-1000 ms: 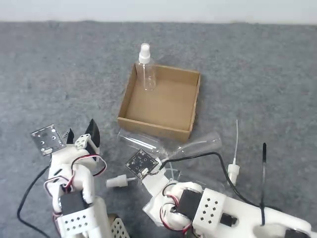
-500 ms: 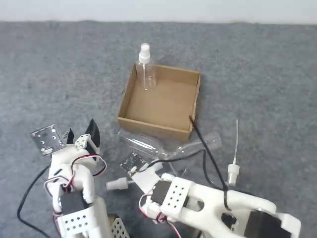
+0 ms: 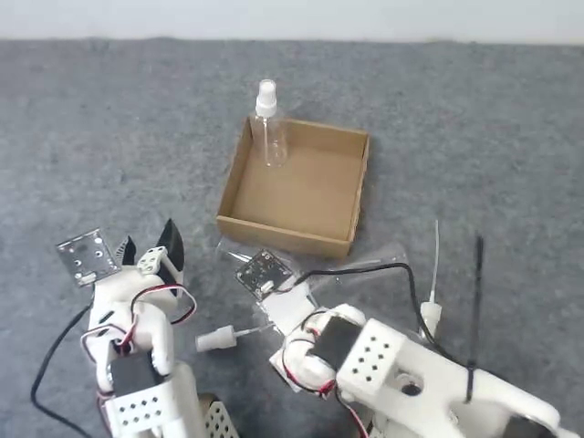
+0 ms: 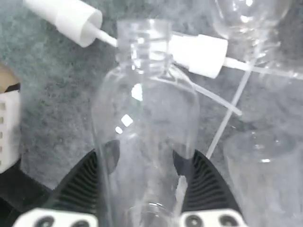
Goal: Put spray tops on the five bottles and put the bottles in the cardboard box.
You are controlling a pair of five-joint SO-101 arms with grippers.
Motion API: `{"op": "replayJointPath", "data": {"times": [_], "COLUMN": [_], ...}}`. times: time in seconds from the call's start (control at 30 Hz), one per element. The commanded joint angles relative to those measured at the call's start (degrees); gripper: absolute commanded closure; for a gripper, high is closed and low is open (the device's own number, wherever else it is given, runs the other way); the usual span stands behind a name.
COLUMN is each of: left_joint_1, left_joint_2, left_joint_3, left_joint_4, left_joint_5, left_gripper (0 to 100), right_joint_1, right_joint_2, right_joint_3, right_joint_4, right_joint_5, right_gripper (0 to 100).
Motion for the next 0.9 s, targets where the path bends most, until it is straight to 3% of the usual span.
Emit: {"op": "replayJointPath", "data": {"times": [0.0, 0.27, 0.57, 0.87], "left_joint_1": [-0.44, -0.44, -0.44, -0.44], "left_joint_2": [-1.41, -1.41, -1.41, -1.41], "left_joint_3": [-0.75, -0.75, -0.75, -0.75], "left_joint_4": [-1.85, -1.93, -1.85, -1.85], "left_joint_5": [-0.09, -0.09, -0.09, -0.18], "left_gripper": [76, 76, 76, 76], "right_joint_1": [1.01, 0.66, 0.66, 1.01], "right_joint_2": [-2.95, 6.55, 15.16, 15.69], "right_joint_3": [-1.76, -2.11, -2.20, -6.86], "right_joint_4": [2.42, -1.19, -10.51, -10.86], "right_joint_5": [1.41, 1.32, 1.32, -3.25], "right_gripper": [91.1, 76.6, 78.5, 78.5]}}
